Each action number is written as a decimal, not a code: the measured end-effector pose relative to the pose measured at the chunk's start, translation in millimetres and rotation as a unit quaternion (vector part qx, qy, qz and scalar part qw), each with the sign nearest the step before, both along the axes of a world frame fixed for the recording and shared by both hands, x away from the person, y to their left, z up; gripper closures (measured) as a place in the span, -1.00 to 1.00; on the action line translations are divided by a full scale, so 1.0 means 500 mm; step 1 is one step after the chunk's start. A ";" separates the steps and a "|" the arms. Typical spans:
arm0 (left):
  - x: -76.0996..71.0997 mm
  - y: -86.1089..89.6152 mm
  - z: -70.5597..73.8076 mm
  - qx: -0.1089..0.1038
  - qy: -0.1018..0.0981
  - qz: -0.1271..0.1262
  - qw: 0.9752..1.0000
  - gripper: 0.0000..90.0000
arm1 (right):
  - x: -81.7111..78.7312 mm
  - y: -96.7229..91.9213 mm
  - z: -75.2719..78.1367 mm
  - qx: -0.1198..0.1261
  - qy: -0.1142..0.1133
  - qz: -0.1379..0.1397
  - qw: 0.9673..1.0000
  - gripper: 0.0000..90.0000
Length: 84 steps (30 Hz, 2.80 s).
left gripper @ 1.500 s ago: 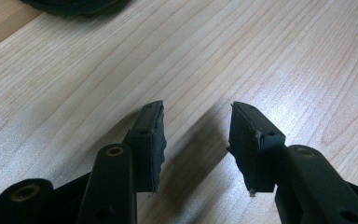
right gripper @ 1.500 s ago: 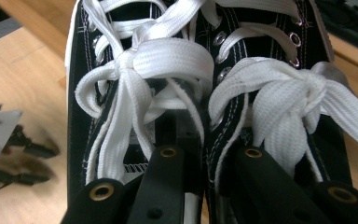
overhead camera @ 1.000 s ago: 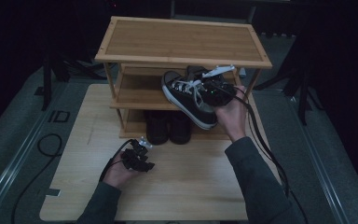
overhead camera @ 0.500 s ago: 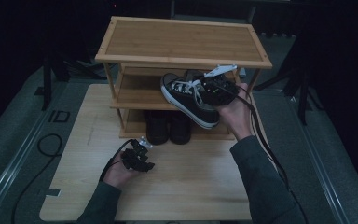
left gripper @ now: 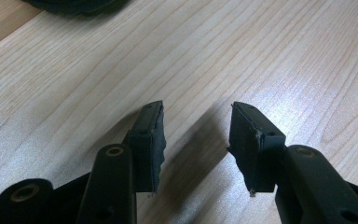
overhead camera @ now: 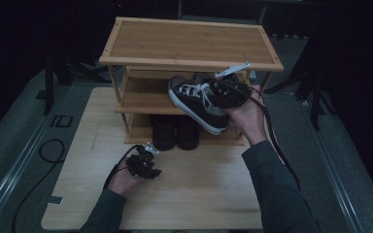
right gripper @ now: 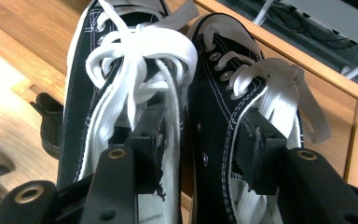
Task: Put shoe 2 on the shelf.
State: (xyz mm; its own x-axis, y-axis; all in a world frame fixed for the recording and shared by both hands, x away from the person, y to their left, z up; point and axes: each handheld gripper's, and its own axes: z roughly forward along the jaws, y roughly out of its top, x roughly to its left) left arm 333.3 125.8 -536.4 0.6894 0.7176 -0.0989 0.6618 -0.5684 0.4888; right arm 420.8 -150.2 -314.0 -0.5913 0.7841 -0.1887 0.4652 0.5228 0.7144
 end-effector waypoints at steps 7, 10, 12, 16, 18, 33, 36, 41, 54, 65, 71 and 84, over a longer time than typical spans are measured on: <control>0.000 0.001 0.000 0.000 0.000 0.001 1.000 0.23 | 0.000 -0.019 0.012 0.009 0.016 0.017 1.000 0.29; 0.001 0.002 0.001 0.008 0.001 -0.006 1.000 0.23 | -0.002 -0.028 0.017 0.006 0.021 0.026 0.999 0.28; 0.001 0.001 0.001 0.006 0.000 -0.005 1.000 0.23 | -0.004 -0.034 0.022 0.008 0.023 0.030 0.999 0.27; 0.000 0.001 0.002 0.004 0.000 -0.002 1.000 0.23 | -0.009 -0.047 0.036 0.028 0.022 0.042 0.998 0.27; 0.000 0.001 0.002 0.003 0.000 -0.002 1.000 0.23 | -0.012 -0.053 0.041 0.030 0.023 0.047 0.998 0.27; -0.006 0.005 0.028 -0.016 -0.012 0.006 1.000 0.28 | -0.040 -0.091 0.063 0.044 0.017 0.088 0.995 0.58; -0.007 0.010 0.036 -0.023 -0.014 0.011 1.000 0.33 | -0.045 -0.105 0.064 0.052 0.022 0.099 0.994 0.70; -0.005 0.017 0.059 -0.033 -0.019 0.019 0.999 0.40 | -0.058 -0.125 0.059 0.060 0.027 0.104 0.992 0.88; 0.014 0.010 0.150 -0.053 -0.059 0.016 0.997 0.82 | -0.103 -0.161 0.043 0.053 0.025 0.120 0.991 0.98; 0.047 -0.004 0.237 -0.049 -0.102 0.018 0.993 1.00 | -0.137 -0.171 -0.007 0.060 0.030 0.126 0.990 1.00; 0.063 -0.006 0.276 -0.055 -0.128 0.026 0.990 1.00 | -0.134 -0.168 -0.045 0.055 0.052 0.128 0.989 1.00; 0.101 -0.065 0.329 -0.035 -0.179 0.023 0.983 1.00 | -0.138 -0.164 -0.104 0.056 0.079 0.140 0.985 0.99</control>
